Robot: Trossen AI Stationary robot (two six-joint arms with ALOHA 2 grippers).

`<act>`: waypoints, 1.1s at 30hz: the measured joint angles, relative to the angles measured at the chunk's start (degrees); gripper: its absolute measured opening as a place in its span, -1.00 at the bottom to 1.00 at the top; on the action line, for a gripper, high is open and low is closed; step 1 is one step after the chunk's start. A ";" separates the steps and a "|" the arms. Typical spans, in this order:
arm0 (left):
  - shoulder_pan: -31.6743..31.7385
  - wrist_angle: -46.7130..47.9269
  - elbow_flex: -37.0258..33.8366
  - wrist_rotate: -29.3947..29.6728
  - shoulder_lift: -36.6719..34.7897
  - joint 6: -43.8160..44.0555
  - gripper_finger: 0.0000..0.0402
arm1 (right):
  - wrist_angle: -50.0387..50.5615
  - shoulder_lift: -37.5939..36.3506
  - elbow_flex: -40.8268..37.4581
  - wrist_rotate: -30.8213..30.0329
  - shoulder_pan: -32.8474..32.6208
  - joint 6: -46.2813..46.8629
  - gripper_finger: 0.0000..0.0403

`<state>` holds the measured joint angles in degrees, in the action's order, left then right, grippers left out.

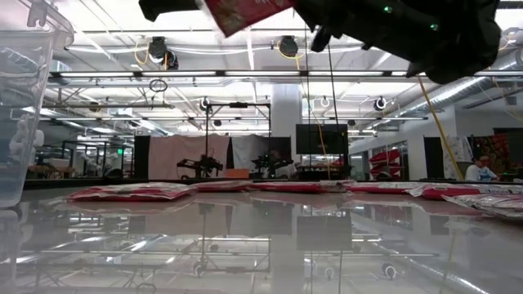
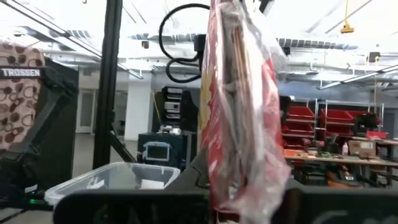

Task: Sort popcorn bags into baskets
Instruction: Put the popcorn bag into the transparent bin

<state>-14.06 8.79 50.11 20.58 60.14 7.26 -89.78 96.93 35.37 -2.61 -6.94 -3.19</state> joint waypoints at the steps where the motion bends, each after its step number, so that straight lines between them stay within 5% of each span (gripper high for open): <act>1: -0.13 -0.10 0.00 0.02 -0.04 -0.23 0.45 | 0.02 0.93 0.90 -0.02 0.02 0.16 -0.96; 12: -1.73 2.34 0.00 -1.49 -1.07 -2.05 0.33 | 0.30 8.55 10.29 2.67 0.13 -0.58 -0.96; 22: -4.07 10.05 0.02 -0.51 -13.89 0.58 0.16 | 1.50 8.58 9.79 -2.26 0.86 -1.13 -0.96; 33: -4.84 8.54 0.02 3.00 -8.99 -3.45 0.15 | 2.28 8.54 14.12 -2.15 2.43 -0.75 -0.96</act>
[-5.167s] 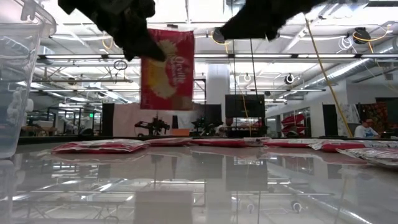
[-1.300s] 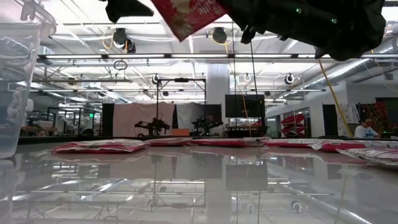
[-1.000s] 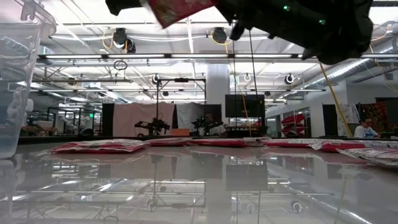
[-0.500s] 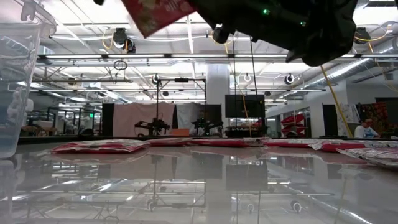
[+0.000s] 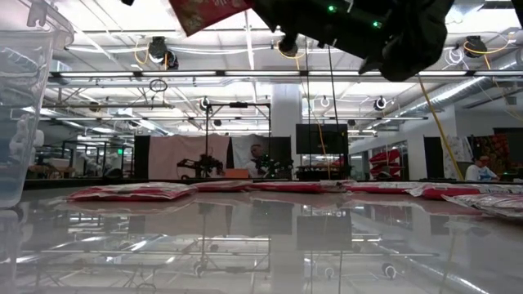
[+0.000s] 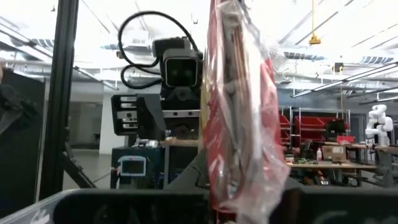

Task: Sort popcorn bags into baskets
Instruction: Put the popcorn bag into the transparent bin

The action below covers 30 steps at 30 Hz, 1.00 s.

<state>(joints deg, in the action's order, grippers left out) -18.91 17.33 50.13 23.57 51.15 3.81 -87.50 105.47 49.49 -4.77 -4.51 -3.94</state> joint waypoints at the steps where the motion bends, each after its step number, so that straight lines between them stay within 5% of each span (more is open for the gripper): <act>1: 0.21 -1.04 0.00 0.65 0.69 -0.78 0.14 | 0.68 0.02 0.58 0.02 -0.02 -0.07 -0.96; 6: 0.89 -8.62 0.00 0.60 3.54 -5.47 -0.01 | 4.01 0.00 2.76 0.32 -0.05 -0.55 -0.96; 15: 0.47 -6.15 -0.02 -0.63 2.56 -3.68 -0.90 | 6.21 0.02 3.02 0.58 -0.09 0.25 -0.95; 30: -3.13 13.94 0.02 -12.80 -12.45 20.79 -0.91 | 20.44 0.00 2.76 0.48 -0.88 4.51 -0.45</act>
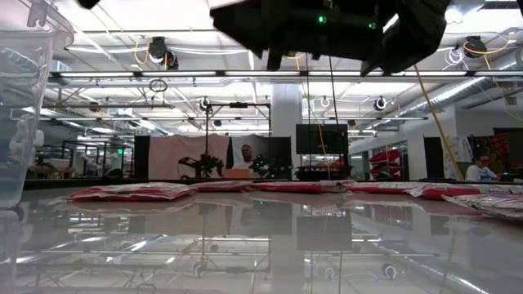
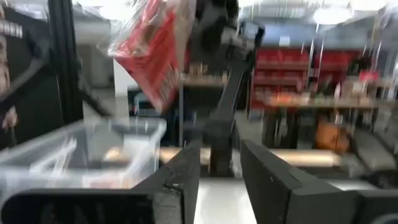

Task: Sort popcorn bags into baskets
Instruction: Put the popcorn bag into the transparent bin

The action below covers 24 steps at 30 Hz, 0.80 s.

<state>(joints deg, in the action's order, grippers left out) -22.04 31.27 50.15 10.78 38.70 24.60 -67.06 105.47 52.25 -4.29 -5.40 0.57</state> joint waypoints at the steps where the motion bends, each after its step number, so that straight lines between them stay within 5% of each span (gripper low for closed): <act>1: -0.67 2.23 0.00 -0.97 -0.77 2.98 -0.90 | 2.06 0.00 -0.02 0.00 -0.04 0.55 -0.43; 9: -10.69 13.47 0.00 -8.38 -0.28 18.16 -0.91 | 15.36 0.00 -0.51 2.87 -1.92 1.35 -0.40; 24: -31.00 16.33 -0.02 -3.88 5.65 37.43 -0.86 | 14.98 0.00 -5.87 2.78 -5.42 0.29 -0.41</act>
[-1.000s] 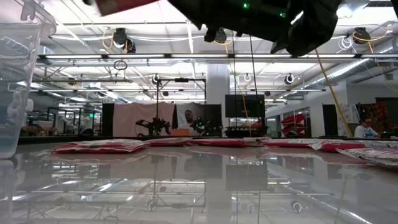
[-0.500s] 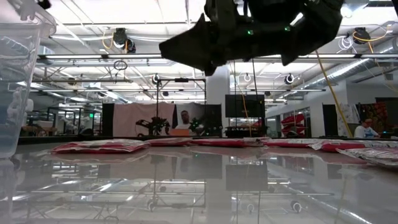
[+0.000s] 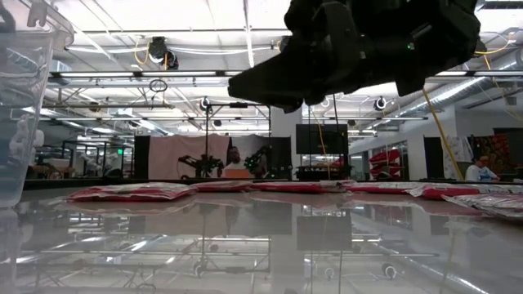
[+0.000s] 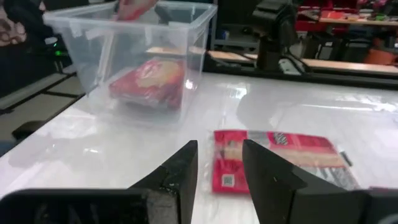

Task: Sort popcorn bags into baskets
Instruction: Put the popcorn bag into the transparent bin

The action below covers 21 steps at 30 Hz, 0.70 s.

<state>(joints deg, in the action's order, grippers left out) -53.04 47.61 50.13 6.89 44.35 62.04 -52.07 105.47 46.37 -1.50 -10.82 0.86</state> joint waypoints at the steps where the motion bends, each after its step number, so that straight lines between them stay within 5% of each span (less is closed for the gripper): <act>1: -1.12 0.56 0.00 0.77 0.49 1.57 -0.86 | 0.02 0.00 -0.29 0.01 -0.03 0.00 -0.41; 21: -10.12 6.59 0.00 4.28 12.40 16.12 -0.85 | -0.31 0.00 -0.90 -0.37 0.36 -1.92 -0.41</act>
<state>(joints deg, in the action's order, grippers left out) -63.16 54.20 50.13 11.18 56.75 78.15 -52.38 105.47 45.48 -1.87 -10.46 -1.06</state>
